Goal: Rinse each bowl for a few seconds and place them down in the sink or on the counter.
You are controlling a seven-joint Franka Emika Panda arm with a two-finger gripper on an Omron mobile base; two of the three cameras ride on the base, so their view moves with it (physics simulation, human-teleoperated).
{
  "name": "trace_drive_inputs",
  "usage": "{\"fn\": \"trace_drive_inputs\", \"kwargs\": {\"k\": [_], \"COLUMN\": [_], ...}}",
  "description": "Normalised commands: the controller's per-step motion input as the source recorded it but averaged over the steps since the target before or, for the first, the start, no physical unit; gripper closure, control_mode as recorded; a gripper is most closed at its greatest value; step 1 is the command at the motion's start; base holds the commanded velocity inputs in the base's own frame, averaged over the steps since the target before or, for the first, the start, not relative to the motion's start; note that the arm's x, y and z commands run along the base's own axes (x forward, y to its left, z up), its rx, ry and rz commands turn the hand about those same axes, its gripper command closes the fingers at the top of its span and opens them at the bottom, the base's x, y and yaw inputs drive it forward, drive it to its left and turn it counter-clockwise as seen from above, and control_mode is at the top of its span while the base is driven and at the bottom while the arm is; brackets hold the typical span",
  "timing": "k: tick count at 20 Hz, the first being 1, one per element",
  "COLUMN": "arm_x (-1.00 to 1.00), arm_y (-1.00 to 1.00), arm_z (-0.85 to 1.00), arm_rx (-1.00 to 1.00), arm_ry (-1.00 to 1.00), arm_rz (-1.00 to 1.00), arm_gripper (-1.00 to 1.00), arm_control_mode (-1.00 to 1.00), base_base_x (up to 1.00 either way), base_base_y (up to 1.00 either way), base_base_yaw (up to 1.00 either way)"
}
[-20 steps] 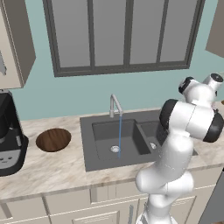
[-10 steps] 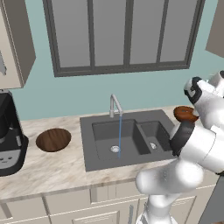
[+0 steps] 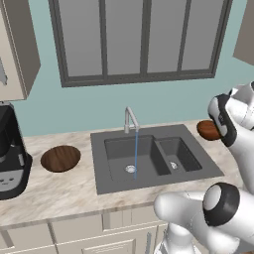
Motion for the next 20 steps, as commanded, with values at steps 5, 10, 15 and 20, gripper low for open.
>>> {"fn": "trace_drive_inputs", "kwargs": {"k": [5, 10, 15, 20], "arm_x": [-0.28, -0.25, -0.18, -0.15], "arm_y": [0.43, 0.39, 0.48, 0.6], "arm_z": [0.46, 0.45, 0.32, 0.15], "arm_rx": [-0.08, -0.07, -0.07, -0.05], "arm_ry": [-0.09, -0.07, -0.03, 0.0], "arm_rz": [0.11, 0.14, 0.15, 0.16], "arm_gripper": [-1.0, -1.0, -1.0, -1.0], "arm_control_mode": [-1.0, -1.0, -1.0, -1.0], "base_base_x": [0.0, 0.0, 0.0, 0.0], "base_base_y": [0.0, 0.0, 0.0, 0.0], "base_base_yaw": [0.0, 0.0, 0.0, 0.0]}}
